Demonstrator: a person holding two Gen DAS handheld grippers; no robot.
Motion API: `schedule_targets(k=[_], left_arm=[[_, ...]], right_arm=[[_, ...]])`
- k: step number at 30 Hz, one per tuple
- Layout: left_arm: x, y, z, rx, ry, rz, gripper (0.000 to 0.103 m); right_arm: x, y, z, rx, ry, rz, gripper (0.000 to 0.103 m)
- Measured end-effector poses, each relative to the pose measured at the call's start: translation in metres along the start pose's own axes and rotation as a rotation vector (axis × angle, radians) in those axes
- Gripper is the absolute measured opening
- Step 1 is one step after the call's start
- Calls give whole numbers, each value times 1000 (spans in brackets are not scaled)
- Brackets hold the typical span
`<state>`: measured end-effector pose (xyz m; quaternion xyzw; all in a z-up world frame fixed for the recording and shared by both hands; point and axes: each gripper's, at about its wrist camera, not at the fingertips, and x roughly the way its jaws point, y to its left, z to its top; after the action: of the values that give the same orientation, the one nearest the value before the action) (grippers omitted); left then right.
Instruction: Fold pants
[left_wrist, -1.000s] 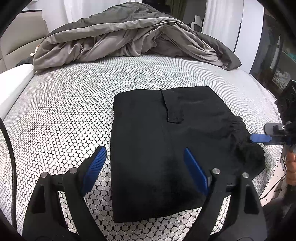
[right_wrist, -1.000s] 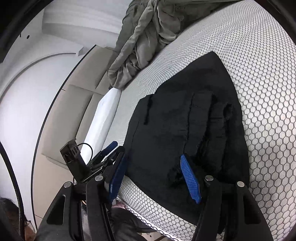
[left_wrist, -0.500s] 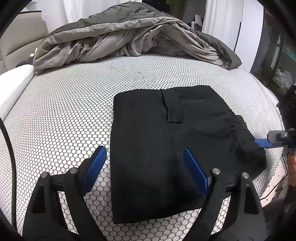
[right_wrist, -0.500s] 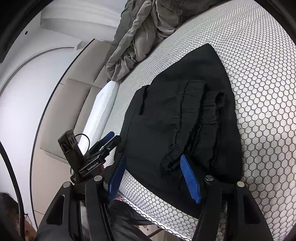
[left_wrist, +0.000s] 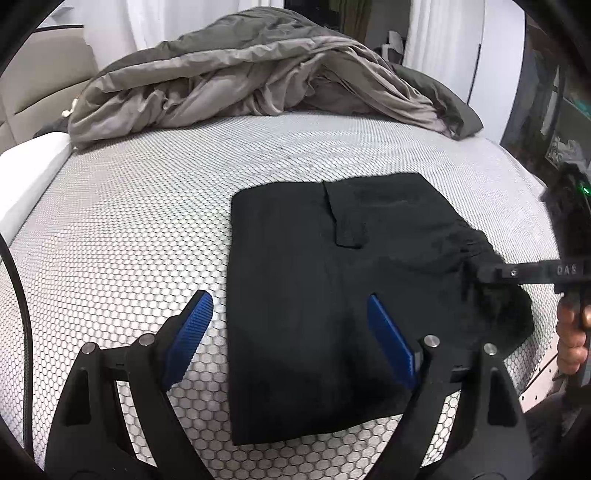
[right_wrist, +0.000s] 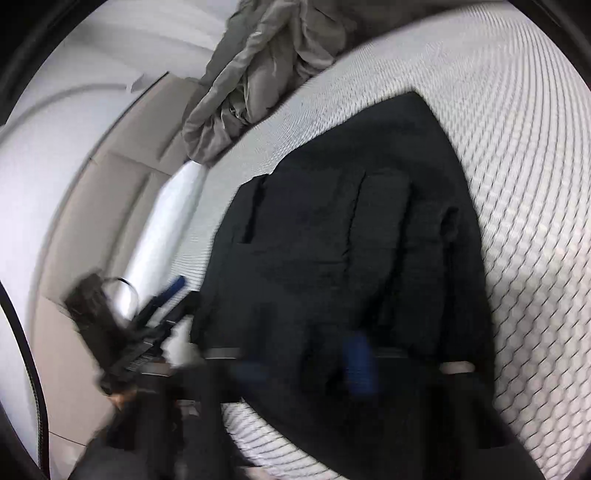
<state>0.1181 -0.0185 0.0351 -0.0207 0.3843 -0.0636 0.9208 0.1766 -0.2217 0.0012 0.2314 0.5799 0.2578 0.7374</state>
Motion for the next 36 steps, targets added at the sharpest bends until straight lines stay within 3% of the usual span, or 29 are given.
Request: schedule_targets(k=[4, 7, 11, 12, 15, 18, 19, 20, 22, 25, 27, 33, 36], left_arm=[[-9, 17, 5, -54, -33, 7, 84], [-8, 29, 6, -96, -23, 14, 84], [0, 38, 3, -123, -3, 36, 84], [2, 37, 2, -124, 2, 42, 84], [10, 37, -2, -114, 35, 55, 84], [17, 32, -5, -85, 57, 54, 84], [21, 29, -6, -75, 66, 56, 84], [24, 25, -7, -70, 77, 54, 84], [30, 18, -11, -53, 101, 36, 84], [34, 10, -13, -29, 103, 33, 84], [34, 6, -13, -16, 100, 36, 84], [37, 8, -12, -23, 105, 28, 84], [37, 7, -11, -27, 103, 30, 84]], right_arm=[[-28, 29, -7, -124, -121, -17, 5], [-54, 41, -17, -191, -146, -16, 5], [-42, 20, -31, -185, -72, -137, 5], [-26, 7, -34, -165, -7, -156, 5], [-18, -3, -36, -163, 22, -146, 6], [-43, 2, -31, -165, -57, -101, 28], [-53, -1, -29, -146, -123, -108, 41], [-58, -4, -26, -131, -166, -113, 46], [-56, -13, -19, -103, -185, -135, 46], [-35, -31, -12, -24, -129, -150, 46], [-31, -40, -8, 38, -132, -107, 46], [-54, -28, -12, 5, -180, 49, 47], [-54, -27, -15, 13, -165, 55, 47]])
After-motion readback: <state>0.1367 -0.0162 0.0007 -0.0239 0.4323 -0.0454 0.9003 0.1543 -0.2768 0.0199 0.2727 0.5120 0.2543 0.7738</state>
